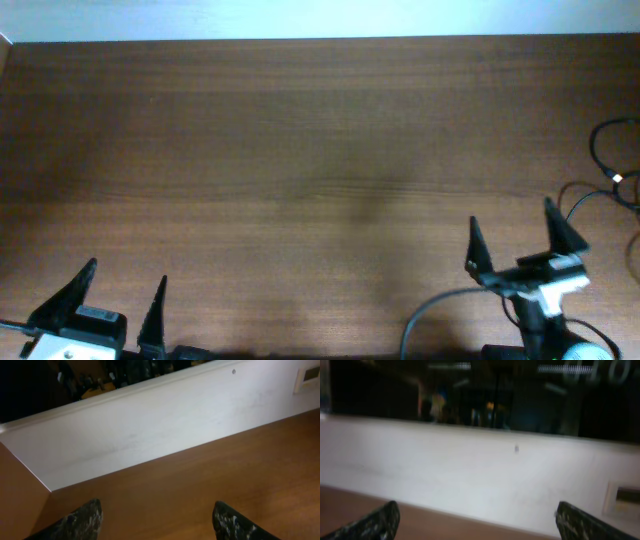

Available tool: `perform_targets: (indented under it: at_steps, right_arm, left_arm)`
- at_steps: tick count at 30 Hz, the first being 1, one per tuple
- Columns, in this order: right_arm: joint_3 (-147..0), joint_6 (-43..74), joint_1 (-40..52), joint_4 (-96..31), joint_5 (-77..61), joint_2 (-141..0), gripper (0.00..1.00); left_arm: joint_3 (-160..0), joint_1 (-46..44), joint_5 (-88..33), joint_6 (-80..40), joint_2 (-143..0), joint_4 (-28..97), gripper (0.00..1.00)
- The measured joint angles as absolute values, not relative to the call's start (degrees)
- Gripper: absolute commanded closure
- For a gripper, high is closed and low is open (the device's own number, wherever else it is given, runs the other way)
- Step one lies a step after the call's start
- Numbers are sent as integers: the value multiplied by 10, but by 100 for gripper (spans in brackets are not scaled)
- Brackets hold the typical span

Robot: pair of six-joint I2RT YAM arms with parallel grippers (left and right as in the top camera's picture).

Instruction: Untangle cables

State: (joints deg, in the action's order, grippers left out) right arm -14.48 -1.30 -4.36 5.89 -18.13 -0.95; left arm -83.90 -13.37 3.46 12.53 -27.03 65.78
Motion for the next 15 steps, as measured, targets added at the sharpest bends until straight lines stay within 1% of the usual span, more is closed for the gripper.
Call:
perform_targets:
  at_steps: [2, 4, 8, 15]
  right_arm:
    - [-80, -31, -44, 109, -157, -9, 1]
    - [-66, -36, -44, 102, -114, -9, 1]
    - [-62, -39, -44, -10, -44, -9, 1]
    - [-31, -31, -44, -97, -25, -8, 1]
  left_arm:
    - [-839, -134, 35, 126, -270, 658, 29]
    - [-839, -134, 35, 125, -270, 658, 29]
    - [-839, -134, 35, 125, -270, 658, 29]
    - [-839, -134, 35, 125, -270, 658, 29]
